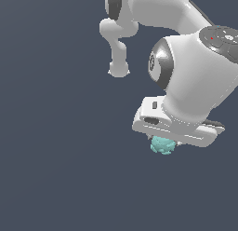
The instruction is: Pick up the object and move it to a goal position.
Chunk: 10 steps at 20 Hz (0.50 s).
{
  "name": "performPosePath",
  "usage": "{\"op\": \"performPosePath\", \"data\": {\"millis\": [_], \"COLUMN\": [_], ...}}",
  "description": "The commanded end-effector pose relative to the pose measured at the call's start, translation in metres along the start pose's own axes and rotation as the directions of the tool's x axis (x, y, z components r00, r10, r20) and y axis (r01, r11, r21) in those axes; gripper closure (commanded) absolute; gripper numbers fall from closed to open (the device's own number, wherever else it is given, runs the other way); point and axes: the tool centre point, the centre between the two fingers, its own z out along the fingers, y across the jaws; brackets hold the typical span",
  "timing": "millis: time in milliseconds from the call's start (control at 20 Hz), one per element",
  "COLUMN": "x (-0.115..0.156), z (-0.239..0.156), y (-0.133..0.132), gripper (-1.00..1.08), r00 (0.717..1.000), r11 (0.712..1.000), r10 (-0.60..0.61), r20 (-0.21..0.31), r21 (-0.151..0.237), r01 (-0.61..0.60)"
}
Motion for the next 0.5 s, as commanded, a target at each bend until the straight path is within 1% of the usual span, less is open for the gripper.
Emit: {"op": "performPosePath", "data": {"millis": [0, 450], "x": [0.0016, 0.0037], "z": [-0.0034, -0.0075], "y": [-0.004, -0.0093], "gripper": [1.08, 1.08], "r00": [1.0, 1.0], "r11": [1.0, 1.0], "r10": [0.0, 0.0], "r20": [0.0, 0.0], "r21": [0.0, 0.0], "r01": [0.0, 0.0]}}
